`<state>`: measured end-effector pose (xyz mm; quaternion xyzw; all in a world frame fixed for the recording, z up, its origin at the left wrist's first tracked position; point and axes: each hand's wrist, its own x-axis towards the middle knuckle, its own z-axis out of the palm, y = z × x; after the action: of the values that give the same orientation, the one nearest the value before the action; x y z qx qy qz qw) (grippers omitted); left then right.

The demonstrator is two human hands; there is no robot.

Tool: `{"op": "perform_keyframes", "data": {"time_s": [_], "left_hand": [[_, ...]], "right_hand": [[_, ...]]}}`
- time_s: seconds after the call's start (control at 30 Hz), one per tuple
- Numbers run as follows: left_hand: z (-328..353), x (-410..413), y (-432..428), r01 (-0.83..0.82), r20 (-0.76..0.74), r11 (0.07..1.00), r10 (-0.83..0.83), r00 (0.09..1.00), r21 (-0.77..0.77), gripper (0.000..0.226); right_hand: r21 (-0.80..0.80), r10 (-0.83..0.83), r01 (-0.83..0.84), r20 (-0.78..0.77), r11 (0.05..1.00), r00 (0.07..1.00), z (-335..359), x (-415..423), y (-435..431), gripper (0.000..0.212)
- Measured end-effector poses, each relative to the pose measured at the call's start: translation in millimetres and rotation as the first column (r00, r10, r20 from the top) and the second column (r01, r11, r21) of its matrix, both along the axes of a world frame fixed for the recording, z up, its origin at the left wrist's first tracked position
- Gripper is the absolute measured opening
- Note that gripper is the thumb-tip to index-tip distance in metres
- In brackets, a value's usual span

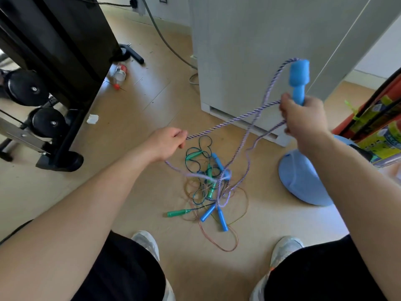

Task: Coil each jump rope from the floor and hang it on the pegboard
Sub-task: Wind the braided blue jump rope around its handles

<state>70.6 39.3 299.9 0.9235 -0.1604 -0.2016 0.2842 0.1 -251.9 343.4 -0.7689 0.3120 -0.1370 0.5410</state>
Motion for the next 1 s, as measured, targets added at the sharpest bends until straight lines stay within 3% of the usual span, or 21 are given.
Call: {"op": "perform_keyframes", "data": {"time_s": [0.07, 0.17, 0.23, 0.33, 0.4, 0.47, 0.53, 0.63, 0.73, 0.8, 0.9, 1.0], "left_hand": [[0.4, 1.2, 4.5, -0.024, 0.039, 1.0, 0.024, 0.999, 0.013, 0.043], [12.5, -7.3, -16.4, 0.025, 0.007, 0.973, -0.024, 1.0, -0.231, 0.04], [21.9, -15.5, -35.1, 0.064, 0.013, 0.944, -0.063, 0.998, -0.325, 0.037], [30.4, -20.7, -52.2, 0.044, 0.003, 0.911, -0.048, 0.999, -0.41, 0.032], [31.7, -18.6, -53.3, 0.039, -0.001, 0.916, -0.042, 0.999, -0.4, 0.034], [26.7, -14.7, -47.3, 0.03, -0.052, 0.914, -0.056, 0.997, -0.404, 0.039], [17.0, -9.5, -36.3, 0.028, -0.094, 0.943, -0.063, 0.994, -0.333, 0.041], [4.3, -5.3, -19.2, 0.017, -0.143, 0.98, -0.046, 0.989, -0.199, 0.042], [5.1, -4.2, -12.8, 0.005, -0.054, 0.985, -0.015, 0.998, -0.173, 0.039], [12.7, -7.0, -20.1, 0.014, -0.033, 0.965, -0.023, 0.999, -0.262, 0.037], [26.1, -13.6, -37.8, 0.046, -0.02, 0.921, -0.059, 0.998, -0.386, 0.036], [30.7, -15.6, -46.3, 0.079, 0.002, 0.907, -0.086, 0.996, -0.414, 0.036]], "right_hand": [[-0.068, 0.053, -0.063, -0.132, 0.996, 0.99, -4.1, -1.8, -6.7, 0.025], [-0.216, 0.214, -0.285, -0.302, 0.934, 0.929, -10.0, -4.5, 18.2, 0.031], [-0.076, 0.393, -0.418, -0.224, 0.905, 0.892, -10.2, -8.4, 44.7, 0.027], [0.15, 0.622, -0.606, -0.099, 0.781, 0.777, -7.0, -13.9, 73.9, 0.024], [0.079, 0.603, -0.598, -0.071, 0.798, 0.795, -6.6, -11.9, 75.2, 0.027], [0.006, 0.452, -0.452, -0.039, 0.892, 0.891, -7.0, -5.8, 64.0, 0.03], [0.048, 0.255, -0.256, 0.028, 0.965, 0.967, -7.3, -0.3, 45.5, 0.028], [0.022, 0.082, -0.082, 0.004, 0.996, 0.997, -10.9, 1.3, 23.0, 0.03], [-0.276, 0.102, -0.161, -0.216, 0.948, 0.971, -17.3, -3.7, 21.5, 0.034], [-0.338, 0.18, -0.283, -0.304, 0.898, 0.936, -14.7, -7.1, 34.2, 0.031], [-0.09, 0.425, -0.446, -0.184, 0.89, 0.886, -10.7, -10.6, 60.9, 0.032], [0.089, 0.503, -0.501, 0.01, 0.861, 0.864, -5.9, -11.6, 77.3, 0.026]]}}
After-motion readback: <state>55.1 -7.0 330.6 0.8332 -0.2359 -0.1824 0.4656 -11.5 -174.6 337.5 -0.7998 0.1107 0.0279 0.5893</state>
